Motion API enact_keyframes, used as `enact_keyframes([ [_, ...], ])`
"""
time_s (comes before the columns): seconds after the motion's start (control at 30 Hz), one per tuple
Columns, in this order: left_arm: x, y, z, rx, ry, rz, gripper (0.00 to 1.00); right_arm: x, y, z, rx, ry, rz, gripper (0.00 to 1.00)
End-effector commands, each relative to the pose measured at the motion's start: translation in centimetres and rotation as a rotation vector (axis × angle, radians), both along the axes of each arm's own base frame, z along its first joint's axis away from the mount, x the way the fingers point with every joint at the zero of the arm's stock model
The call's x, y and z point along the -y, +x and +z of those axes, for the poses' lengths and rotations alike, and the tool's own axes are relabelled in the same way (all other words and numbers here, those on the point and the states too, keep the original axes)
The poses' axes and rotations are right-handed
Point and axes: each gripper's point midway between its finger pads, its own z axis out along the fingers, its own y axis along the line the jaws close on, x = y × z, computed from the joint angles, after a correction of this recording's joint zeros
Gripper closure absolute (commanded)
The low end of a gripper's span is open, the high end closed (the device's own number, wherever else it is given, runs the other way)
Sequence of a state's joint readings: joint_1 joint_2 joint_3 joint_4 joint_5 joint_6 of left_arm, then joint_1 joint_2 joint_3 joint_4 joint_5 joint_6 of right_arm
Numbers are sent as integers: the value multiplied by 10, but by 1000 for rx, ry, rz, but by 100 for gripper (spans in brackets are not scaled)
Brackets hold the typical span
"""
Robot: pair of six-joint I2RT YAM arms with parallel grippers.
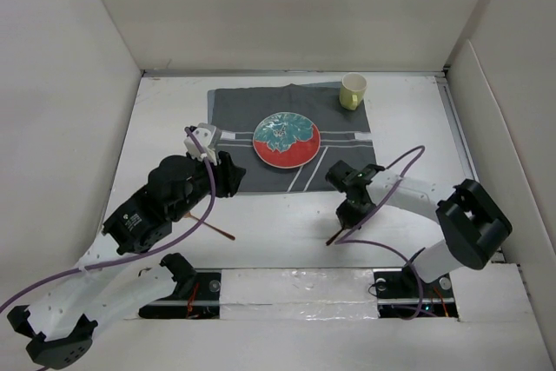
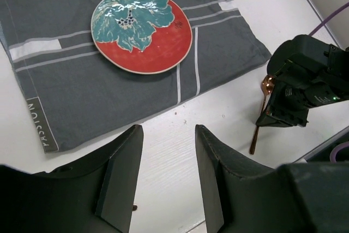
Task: Set the dinner table for one person
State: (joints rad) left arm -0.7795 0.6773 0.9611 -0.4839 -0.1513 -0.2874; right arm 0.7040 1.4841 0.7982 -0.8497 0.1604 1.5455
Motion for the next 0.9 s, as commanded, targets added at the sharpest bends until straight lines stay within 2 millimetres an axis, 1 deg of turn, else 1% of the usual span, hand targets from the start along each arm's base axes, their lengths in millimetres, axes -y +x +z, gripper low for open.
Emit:
enact_keyframes([
  [0.0, -4, 3, 9, 45, 2, 16, 60, -9, 8, -10, 30, -63, 115, 100],
  [0.03, -4, 3, 7, 44, 4, 14, 60, -19, 10, -8, 30, -63, 159, 100],
  [0.1, 1, 3, 5, 40, 6, 1, 60, -28, 8, -8, 27, -66, 231, 100],
  [0.13, 2, 3, 4, 37, 6, -5, 60, -39, 5, -11, 35, -60, 276, 100],
  [0.23, 4, 2, 2, 29, 7, -15, 60, -56, 2, -12, 45, -45, 321, 100],
  [0.27, 4, 2, 1, 27, 7, -15, 60, -65, -2, -14, 47, -50, 354, 100],
  [0.37, 6, 0, 1, 21, 6, -24, 60, -67, -8, -11, 60, -101, 390, 100],
  [0.4, 6, 0, 2, 22, 5, -27, 60, -70, -5, -6, 84, -111, 390, 100],
  [0.43, 6, -1, 1, 19, 8, -29, 60, -66, -8, -2, 82, -129, 399, 100],
  [0.5, 7, 0, 3, 21, 3, -26, 60, -69, -12, 9, 121, -126, 420, 100],
  [0.57, 10, -1, 3, 16, 1, -35, 60, -67, -15, 13, 133, -121, 431, 100],
  [0.6, 12, -1, 1, 12, -2, -42, 60, -62, -20, 8, 145, -116, 456, 100],
  [0.67, 13, -1, -1, 5, -3, -43, 61, -61, -20, 5, 151, -113, 468, 100],
  [0.7, 14, 0, -4, 1, -1, -44, 61, -58, -19, 2, 149, -120, 493, 100],
  [0.77, 15, 0, -5, -8, -4, -41, 61, -60, -17, -5, 163, -116, 525, 100],
  [0.83, 17, 1, -6, -13, -22, -36, 61, -57, -8, -8, 169, -139, 540, 100],
  [0.87, 18, 2, -6, -12, -30, -36, 61, -57, -7, -9, 171, -146, 557, 86],
])
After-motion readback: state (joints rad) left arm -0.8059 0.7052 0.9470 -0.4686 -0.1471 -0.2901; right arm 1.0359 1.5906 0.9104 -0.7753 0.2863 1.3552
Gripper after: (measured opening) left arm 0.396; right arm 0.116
